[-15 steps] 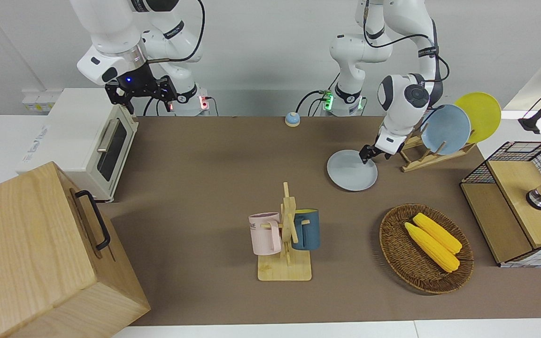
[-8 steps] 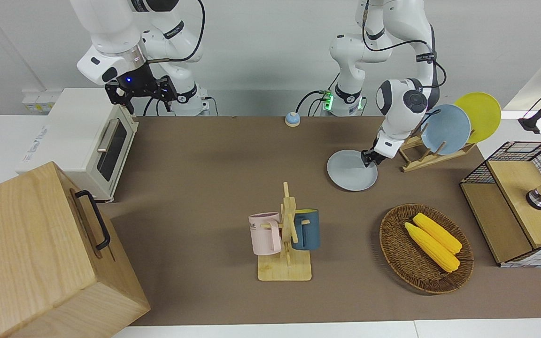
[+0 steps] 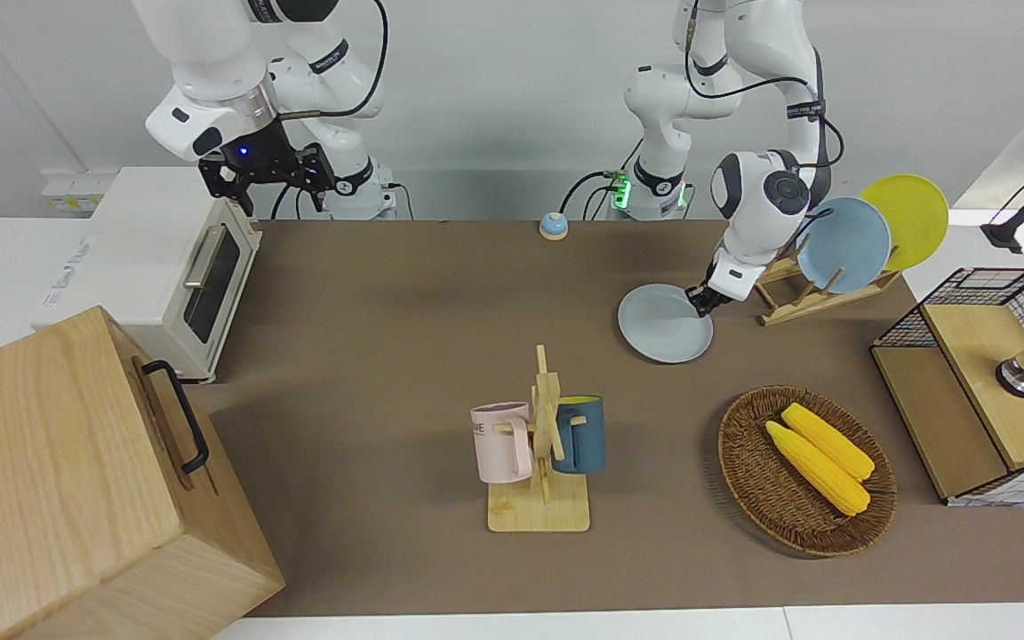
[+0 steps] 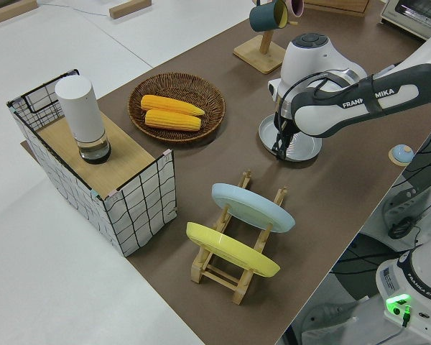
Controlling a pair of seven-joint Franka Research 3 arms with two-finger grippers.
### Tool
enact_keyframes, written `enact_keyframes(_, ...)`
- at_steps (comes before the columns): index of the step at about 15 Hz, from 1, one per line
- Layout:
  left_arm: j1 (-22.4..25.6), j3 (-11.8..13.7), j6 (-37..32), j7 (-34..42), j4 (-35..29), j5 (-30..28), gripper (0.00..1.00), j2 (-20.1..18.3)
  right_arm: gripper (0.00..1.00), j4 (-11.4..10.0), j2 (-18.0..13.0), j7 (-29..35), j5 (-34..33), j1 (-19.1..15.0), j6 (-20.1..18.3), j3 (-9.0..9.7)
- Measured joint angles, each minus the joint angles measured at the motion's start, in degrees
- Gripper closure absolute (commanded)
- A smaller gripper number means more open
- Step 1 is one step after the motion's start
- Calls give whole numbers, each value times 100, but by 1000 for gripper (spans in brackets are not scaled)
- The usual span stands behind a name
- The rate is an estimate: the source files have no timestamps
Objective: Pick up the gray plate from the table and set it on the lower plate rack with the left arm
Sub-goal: 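Lift the gray plate with the left gripper toward the wooden rack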
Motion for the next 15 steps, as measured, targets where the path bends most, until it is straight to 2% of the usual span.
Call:
enact_keyframes(7,-1,-1,-184,1,222,-7,1000,-68,17,0,0,0,0,0,0,0)
enact_keyframes(15,1,13,-2238,1,1795,-7,1000,-153,17,0,0,0,0,0,0,0)
